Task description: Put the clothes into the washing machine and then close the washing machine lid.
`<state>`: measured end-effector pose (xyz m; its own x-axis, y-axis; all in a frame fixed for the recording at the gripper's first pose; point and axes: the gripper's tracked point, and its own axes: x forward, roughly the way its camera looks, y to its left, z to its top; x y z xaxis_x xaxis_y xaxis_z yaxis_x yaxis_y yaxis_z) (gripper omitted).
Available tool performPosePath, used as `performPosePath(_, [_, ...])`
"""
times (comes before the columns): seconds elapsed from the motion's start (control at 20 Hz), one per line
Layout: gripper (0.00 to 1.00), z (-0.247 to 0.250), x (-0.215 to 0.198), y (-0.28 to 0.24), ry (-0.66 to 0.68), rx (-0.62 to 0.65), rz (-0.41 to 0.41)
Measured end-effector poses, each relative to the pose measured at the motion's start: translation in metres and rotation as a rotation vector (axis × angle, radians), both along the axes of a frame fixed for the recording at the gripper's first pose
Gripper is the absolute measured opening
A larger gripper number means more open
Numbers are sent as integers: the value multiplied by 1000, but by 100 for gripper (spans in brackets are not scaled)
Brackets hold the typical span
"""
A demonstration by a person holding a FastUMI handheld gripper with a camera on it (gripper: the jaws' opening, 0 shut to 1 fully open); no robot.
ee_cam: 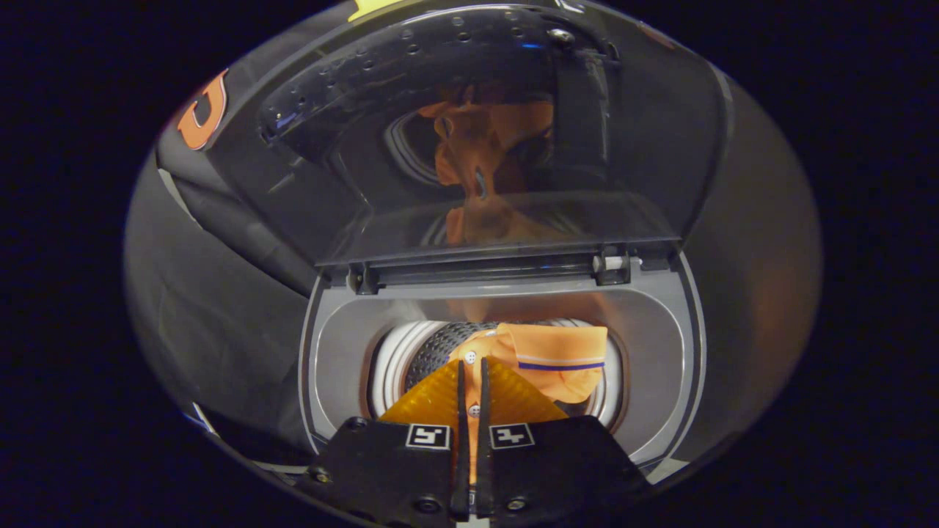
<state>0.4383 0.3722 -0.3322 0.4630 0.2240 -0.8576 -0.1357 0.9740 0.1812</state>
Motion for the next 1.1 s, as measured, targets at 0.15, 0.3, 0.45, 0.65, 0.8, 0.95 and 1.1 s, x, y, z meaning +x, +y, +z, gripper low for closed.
performPosePath(0.15, [74, 6, 7, 0, -38, -34, -9])
performPosePath(0.3, [93, 11, 5, 0, -39, -51, 6])
performPosePath(0.45, [93, 15, 8, -4, -53, -64, 4])
performPosePath(0.65, [93, 30, 8, -6, -71, -71, -2])
performPosePath(0.8, [93, 57, 9, -12, -90, -98, 12])
performPosePath(0.95, [92, 98, 18, -16, -128, -104, 17])
performPosePath(1.1, [92, 151, 29, -18, -172, -86, 7])
